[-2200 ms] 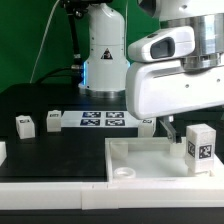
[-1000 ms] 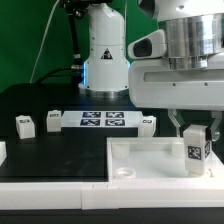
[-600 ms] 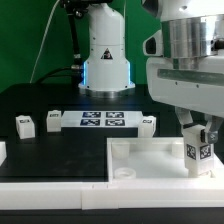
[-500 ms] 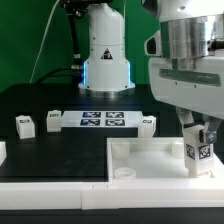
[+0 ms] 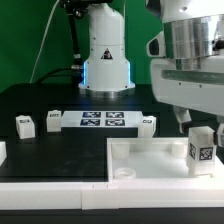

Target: Assemble one leg

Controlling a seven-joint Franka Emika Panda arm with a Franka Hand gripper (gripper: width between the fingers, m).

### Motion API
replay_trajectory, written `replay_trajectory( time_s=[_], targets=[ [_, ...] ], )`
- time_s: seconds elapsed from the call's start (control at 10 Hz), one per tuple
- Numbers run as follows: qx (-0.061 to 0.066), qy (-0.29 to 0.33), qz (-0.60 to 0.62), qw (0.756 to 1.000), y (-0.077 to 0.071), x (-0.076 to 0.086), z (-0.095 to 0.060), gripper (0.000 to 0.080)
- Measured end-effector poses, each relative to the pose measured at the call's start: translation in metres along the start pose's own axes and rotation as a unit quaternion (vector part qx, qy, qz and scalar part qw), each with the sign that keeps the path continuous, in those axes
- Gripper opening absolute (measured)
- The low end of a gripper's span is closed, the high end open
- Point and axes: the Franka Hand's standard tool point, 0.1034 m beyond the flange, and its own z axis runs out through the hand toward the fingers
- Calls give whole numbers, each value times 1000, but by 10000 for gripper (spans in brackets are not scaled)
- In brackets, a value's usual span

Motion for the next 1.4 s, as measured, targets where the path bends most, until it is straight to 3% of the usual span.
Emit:
replay_trajectory(
  time_s=[0.2,0.5,0.8,0.9,1.2,1.4],
  targets=[
    [-1,-1,-109,994,-4,-10,2,642],
    [-5,1,-305,952,-3,-8,4,648],
    [-12,4,-475,880,3,2,4,648],
    [-21,8,-551,835,4,6,3,648],
    [-21,9,-562,827,4,7,3,637],
    [-21,9,-562,827,4,6,3,291]
  ],
)
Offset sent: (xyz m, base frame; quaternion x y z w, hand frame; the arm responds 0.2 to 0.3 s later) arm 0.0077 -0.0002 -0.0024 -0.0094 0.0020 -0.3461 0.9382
